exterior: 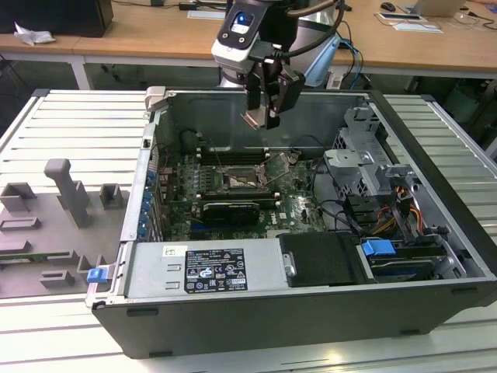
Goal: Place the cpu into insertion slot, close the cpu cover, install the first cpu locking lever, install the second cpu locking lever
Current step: 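Place the cpu into insertion slot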
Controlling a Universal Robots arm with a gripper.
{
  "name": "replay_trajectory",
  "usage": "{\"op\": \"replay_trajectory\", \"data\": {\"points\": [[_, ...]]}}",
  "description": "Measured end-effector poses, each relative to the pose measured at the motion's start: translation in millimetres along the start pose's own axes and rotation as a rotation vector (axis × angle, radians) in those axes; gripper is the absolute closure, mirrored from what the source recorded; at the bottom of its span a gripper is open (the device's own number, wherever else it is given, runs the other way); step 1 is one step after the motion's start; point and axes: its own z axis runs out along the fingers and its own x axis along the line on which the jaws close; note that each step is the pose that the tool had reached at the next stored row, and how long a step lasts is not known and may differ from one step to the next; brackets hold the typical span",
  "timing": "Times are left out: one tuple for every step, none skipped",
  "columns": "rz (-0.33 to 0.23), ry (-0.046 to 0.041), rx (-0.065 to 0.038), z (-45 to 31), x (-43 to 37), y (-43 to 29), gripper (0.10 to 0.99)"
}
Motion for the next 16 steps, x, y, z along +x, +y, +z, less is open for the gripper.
{"op": "replay_trajectory", "data": {"points": [[0.005, -0.0005, 0.0, 0.0, 0.0, 0.0, 0.545], [0.009, -0.0009, 0.0, 0.0, 0.0, 0.0, 0.545], [0.015, -0.0012, 0.0, 0.3, 0.0, 0.0, 0.545], [0.02, -0.0015, 0.0, 0.7, 0.1, -0.2, 0.545], [0.03, -0.0025, 0.0, 1.7, 0.2, -0.5, 0.545], [0.042, -0.0034, -0.001, 2.5, 0.1, -0.6, 0.545], [0.052, -0.004, -0.001, 3.0, 0.1, -0.7, 0.545], [0.068, -0.0053, -0.001, 3.9, 0.2, -0.7, 0.545], [0.086, -0.0067, -0.001, 4.5, 0.1, -0.8, 0.545], [0.099, -0.0077, -0.001, 5.1, 0.1, -0.8, 0.545], [0.109, -0.0084, -0.001, 5.6, 0.2, -0.9, 0.545], [0.117, -0.009, -0.001, 5.9, 0.1, -0.9, 0.545], [0.125, -0.0096, -0.002, 6.2, 0.1, -0.9, 0.545], [0.136, -0.0104, -0.002, 6.7, 0.1, -1.0, 0.545], [0.142, -0.0108, -0.002, 7.0, 0.1, -1.0, 0.545], [0.154, -0.0117, -0.002, 7.7, 0.1, -1.1, 0.545]]}}
